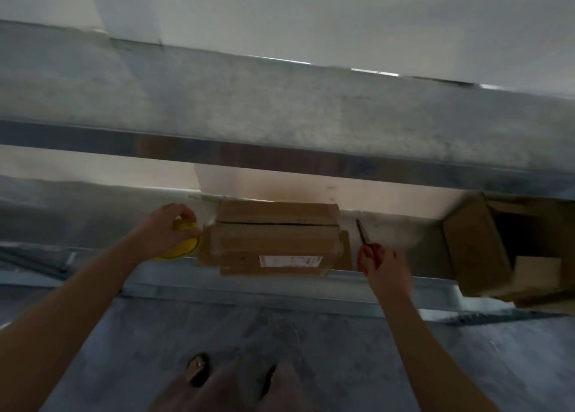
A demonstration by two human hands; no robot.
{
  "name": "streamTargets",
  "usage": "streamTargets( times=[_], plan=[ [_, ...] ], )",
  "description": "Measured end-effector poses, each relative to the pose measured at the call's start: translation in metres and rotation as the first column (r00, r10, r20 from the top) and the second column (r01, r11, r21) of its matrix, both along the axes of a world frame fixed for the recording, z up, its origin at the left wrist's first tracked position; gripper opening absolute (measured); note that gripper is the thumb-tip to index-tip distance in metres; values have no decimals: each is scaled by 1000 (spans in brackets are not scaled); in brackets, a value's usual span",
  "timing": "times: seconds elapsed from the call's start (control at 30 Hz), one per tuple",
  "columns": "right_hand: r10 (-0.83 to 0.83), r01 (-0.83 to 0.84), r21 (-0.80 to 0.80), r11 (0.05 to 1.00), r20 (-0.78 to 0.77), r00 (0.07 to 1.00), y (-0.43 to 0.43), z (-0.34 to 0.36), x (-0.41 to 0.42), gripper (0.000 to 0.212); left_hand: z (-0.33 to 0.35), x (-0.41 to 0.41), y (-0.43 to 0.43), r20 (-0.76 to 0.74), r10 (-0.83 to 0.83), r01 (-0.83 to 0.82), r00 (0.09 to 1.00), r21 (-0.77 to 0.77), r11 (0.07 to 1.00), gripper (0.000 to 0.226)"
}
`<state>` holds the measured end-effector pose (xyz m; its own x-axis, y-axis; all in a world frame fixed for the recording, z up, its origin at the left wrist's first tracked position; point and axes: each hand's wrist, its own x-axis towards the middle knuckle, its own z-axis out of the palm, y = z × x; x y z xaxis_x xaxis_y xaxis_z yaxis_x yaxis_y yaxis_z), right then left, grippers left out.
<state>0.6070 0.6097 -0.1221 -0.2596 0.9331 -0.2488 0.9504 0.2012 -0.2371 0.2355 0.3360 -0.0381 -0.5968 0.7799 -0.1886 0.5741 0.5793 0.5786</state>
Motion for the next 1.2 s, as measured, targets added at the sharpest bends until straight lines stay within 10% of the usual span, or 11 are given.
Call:
streamTargets(
  times=[0.23, 0.47, 0.73, 1.2],
  plan=[
    [277, -173, 410, 896, -209, 938, -105, 64, -19, 50, 9, -13, -1, 0, -120, 120, 993, 8, 993, 27],
    [455, -357, 374, 856, -218, 864, -222, 92, -165, 59, 2, -33, -5, 50, -212, 208, 976, 72, 975, 28],
    [211, -162, 181, 970, -297, 931, -225, 63, -259, 39, -17, -48, -9, 148, -260, 244, 954, 115, 963, 30],
    [185, -45, 366, 929, -358, 915, -225, 45, -272, 26, -32, -71, -3, 35, -421, 417, 906, 79, 905, 29]
  ],
)
